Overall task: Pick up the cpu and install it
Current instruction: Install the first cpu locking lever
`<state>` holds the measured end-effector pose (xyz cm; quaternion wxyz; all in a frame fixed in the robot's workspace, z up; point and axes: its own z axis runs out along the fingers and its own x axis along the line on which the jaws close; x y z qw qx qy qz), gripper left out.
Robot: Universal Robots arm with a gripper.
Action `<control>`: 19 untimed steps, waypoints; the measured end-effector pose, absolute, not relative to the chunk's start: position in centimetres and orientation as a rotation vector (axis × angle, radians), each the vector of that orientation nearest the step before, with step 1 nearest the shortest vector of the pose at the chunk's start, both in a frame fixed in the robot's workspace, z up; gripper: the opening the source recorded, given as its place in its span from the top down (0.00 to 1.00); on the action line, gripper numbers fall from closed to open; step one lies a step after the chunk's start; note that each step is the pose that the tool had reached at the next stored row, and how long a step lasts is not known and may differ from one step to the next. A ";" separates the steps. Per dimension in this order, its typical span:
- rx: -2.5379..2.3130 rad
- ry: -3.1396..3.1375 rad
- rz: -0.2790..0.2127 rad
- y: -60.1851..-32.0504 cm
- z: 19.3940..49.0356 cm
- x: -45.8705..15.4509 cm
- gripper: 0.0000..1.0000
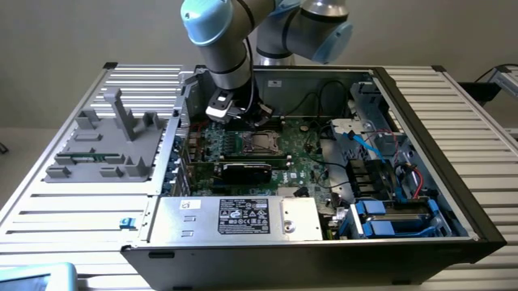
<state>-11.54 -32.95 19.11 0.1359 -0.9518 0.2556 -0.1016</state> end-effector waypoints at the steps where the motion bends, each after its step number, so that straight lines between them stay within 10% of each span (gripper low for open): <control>1: -2.757 0.741 -0.293 -32.9 19.1 -11.5 0.89; 19: -2.773 0.747 -0.265 -33.0 19.5 -11.2 0.89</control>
